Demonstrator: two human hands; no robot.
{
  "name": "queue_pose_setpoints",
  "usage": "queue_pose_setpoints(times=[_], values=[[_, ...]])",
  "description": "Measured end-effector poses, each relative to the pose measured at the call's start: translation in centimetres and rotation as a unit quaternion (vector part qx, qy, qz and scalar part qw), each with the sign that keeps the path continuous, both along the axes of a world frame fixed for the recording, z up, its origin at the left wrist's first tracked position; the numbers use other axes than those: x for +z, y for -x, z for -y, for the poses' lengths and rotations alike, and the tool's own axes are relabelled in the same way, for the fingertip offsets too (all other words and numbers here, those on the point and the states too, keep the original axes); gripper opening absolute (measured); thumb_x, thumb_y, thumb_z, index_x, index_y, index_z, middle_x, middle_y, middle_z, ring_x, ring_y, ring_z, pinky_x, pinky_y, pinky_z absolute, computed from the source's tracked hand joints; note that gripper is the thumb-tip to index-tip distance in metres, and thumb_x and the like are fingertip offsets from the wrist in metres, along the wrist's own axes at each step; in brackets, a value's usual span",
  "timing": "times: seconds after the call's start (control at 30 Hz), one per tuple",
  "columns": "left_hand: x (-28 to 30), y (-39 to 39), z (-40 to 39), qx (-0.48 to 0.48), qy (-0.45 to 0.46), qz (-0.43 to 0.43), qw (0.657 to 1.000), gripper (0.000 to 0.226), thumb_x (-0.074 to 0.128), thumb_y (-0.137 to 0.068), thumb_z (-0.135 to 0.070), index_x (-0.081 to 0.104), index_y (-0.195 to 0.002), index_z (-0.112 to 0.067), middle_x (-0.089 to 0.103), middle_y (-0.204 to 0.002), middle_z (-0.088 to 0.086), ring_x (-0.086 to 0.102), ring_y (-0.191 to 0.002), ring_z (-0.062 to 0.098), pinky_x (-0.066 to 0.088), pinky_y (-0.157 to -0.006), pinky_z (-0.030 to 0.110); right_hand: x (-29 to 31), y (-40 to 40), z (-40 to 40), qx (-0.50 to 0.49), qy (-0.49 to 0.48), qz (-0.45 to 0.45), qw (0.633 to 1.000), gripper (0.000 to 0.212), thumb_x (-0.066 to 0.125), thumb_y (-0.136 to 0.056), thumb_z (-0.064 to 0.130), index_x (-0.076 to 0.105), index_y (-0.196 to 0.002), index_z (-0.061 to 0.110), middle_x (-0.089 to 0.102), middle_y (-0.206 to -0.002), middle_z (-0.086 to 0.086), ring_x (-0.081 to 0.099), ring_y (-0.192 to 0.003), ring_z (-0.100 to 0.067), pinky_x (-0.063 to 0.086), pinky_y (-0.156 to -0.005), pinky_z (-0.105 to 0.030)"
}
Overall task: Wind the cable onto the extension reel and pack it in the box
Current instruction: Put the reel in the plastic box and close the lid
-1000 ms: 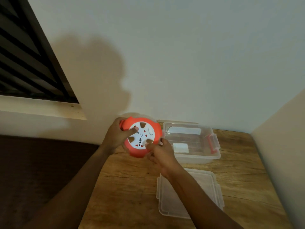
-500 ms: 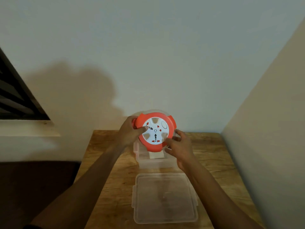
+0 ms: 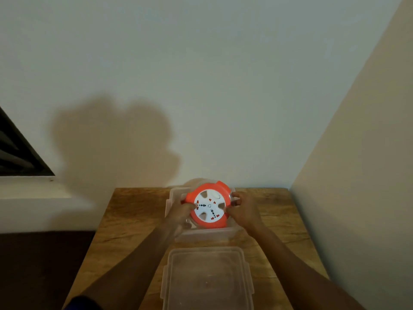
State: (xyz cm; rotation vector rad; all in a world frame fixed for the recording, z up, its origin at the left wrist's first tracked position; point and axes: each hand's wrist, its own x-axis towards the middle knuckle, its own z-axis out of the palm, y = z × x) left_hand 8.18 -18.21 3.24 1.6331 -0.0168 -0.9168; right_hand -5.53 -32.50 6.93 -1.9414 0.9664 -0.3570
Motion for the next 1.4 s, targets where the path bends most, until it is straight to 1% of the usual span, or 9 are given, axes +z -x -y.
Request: queue_pose_setpoints(times=[0.1, 0.27, 0.6, 0.77, 0.87, 1.0, 1.17, 1.3, 1.4], values=[[-1.2, 0.0, 0.2, 0.013, 0.004, -0.048, 0.999, 0.026, 0.061, -0.1, -0.015, 0.059, -0.124, -0.023, 0.074, -0.11, 0.006, 0.07, -0.099, 0.029, 0.065, -0.079, 0.048, -0.9, -0.8, 0.3, 0.034, 0.064, -0.046, 0.996, 0.057, 0.083, -0.075, 0.032, 0.063, -0.125, 0.014, 0.073, -0.11, -0.005, 0.071, -0.088, -0.018, 0.062, -0.072, -0.037], [-1.3, -0.3, 0.7, -0.016, -0.047, -0.054, 0.997, 0.016, 0.061, -0.101, -0.013, 0.06, -0.099, -0.029, 0.073, -0.098, 0.002, 0.071, -0.09, 0.025, 0.064, -0.055, 0.036, -2.5, -1.6, 0.9, 0.054, 0.15, -0.143, 0.977, 0.057, 0.076, -0.08, 0.039, 0.057, -0.131, 0.021, 0.068, -0.12, -0.002, 0.063, -0.109, -0.023, 0.05, -0.096, -0.047], [-2.5, -0.6, 1.9, -0.041, -0.123, 0.014, 0.991, 0.031, 0.048, -0.109, -0.02, 0.052, -0.14, -0.018, 0.066, -0.121, 0.008, 0.065, -0.095, 0.023, 0.059, -0.073, 0.039, -4.0, -2.2, 1.2, 0.09, 0.224, -0.221, 0.945, 0.044, 0.063, -0.086, 0.051, 0.061, -0.122, 0.026, 0.066, -0.121, 0.001, 0.049, -0.125, -0.028, 0.03, -0.108, -0.052], [-3.0, -0.5, 1.5, -0.076, -0.123, 0.059, 0.988, 0.04, 0.05, -0.106, -0.008, 0.048, -0.146, -0.013, 0.062, -0.141, 0.014, 0.063, -0.12, 0.032, 0.063, -0.084, 0.044, -4.9, -2.6, 0.9, 0.09, 0.229, -0.23, 0.941, 0.039, 0.058, -0.089, 0.049, 0.06, -0.121, 0.026, 0.065, -0.121, -0.001, 0.051, -0.123, -0.028, 0.033, -0.106, -0.051], [-2.5, -0.3, 1.3, -0.092, -0.125, 0.089, 0.984, 0.039, 0.049, -0.107, -0.007, 0.05, -0.145, -0.013, 0.064, -0.14, 0.015, 0.064, -0.123, 0.035, 0.063, -0.091, 0.05, -5.0, -2.6, 0.6, 0.089, 0.236, -0.227, 0.941, 0.039, 0.057, -0.091, 0.047, 0.056, -0.123, 0.025, 0.064, -0.123, 0.0, 0.054, -0.119, -0.025, 0.035, -0.105, -0.05], [-0.9, -0.2, 0.9, -0.117, -0.122, 0.119, 0.978, 0.038, 0.051, -0.106, -0.009, 0.051, -0.144, -0.015, 0.065, -0.138, 0.011, 0.065, -0.116, 0.029, 0.062, -0.084, 0.04, -5.1, -2.3, 0.5, 0.091, 0.236, -0.225, 0.941, 0.042, 0.057, -0.091, 0.051, 0.055, -0.126, 0.028, 0.064, -0.124, 0.002, 0.055, -0.119, -0.024, 0.034, -0.106, -0.05], [1.7, -0.8, -1.1, -0.126, -0.081, 0.179, 0.972, 0.021, 0.051, -0.103, -0.006, 0.064, -0.119, -0.007, 0.071, -0.101, 0.005, 0.073, -0.091, 0.022, 0.063, -0.062, 0.027, -5.2, -1.9, 0.4, 0.082, 0.245, -0.196, 0.946, 0.041, 0.061, -0.088, 0.049, 0.056, -0.123, 0.029, 0.066, -0.121, 0.004, 0.057, -0.116, -0.022, 0.039, -0.104, -0.05], [3.4, -0.4, -3.8, -0.03, 0.031, 0.21, 0.977, 0.019, 0.058, -0.103, -0.011, 0.073, -0.104, -0.023, 0.076, -0.1, -0.003, 0.076, -0.089, 0.014, 0.063, -0.069, 0.026, -3.9, -0.4, 0.1, 0.062, 0.282, -0.145, 0.946, 0.038, 0.056, -0.09, 0.052, 0.059, -0.119, 0.027, 0.068, -0.117, 0.007, 0.062, -0.109, -0.017, 0.043, -0.104, -0.043], [2.3, 0.2, -7.1, 0.071, 0.017, 0.233, 0.97, 0.014, 0.059, -0.103, -0.013, 0.072, -0.105, -0.019, 0.076, -0.1, 0.001, 0.073, -0.092, 0.019, 0.059, -0.067, 0.023, -2.8, 2.7, -1.2, -0.051, 0.161, 0.016, 0.985, 0.025, 0.057, -0.093, 0.046, 0.067, -0.103, 0.026, 0.072, -0.1, 0.007, 0.067, -0.09, -0.009, 0.057, -0.08, -0.039]])
